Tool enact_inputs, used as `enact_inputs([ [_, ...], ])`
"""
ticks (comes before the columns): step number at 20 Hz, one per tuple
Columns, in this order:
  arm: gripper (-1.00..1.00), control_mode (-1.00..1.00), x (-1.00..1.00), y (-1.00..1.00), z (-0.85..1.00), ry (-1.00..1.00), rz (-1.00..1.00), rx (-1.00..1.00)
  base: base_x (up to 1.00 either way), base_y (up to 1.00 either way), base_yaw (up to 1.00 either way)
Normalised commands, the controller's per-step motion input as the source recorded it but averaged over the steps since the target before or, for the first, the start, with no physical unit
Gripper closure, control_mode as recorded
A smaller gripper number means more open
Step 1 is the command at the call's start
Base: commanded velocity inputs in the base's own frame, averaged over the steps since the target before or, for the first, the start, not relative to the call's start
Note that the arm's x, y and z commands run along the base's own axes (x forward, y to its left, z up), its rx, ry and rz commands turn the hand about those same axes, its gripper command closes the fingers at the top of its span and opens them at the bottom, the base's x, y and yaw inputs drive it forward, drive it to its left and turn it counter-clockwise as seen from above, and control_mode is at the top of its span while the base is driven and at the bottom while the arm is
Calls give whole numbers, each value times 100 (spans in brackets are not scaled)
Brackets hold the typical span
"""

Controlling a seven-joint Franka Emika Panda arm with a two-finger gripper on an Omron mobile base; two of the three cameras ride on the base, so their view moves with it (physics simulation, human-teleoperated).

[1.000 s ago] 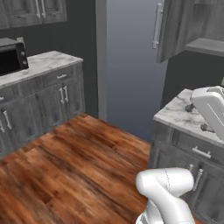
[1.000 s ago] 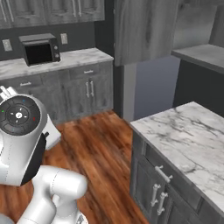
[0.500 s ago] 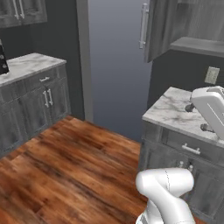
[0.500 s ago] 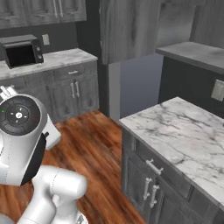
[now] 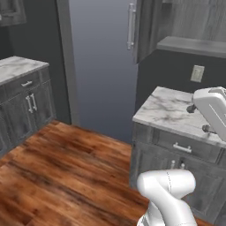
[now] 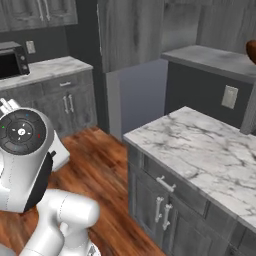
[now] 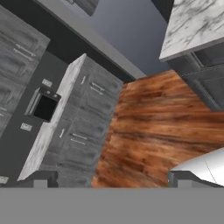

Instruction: Move the bowls from the cabinet to the plates on the dining table.

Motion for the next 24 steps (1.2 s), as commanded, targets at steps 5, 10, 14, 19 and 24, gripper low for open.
enact_inputs([
  [5,-100,100,0,0,0,0,0,0,0,2,-24],
  [10,-100,100,0,0,0,0,0,0,0,2,-24],
  [14,-100,100,0,0,0,0,0,0,0,2,-24],
  [19,-100,100,0,0,0,0,0,0,0,2,-24],
  [24,-100,100,0,0,0,0,0,0,0,4,-24],
])
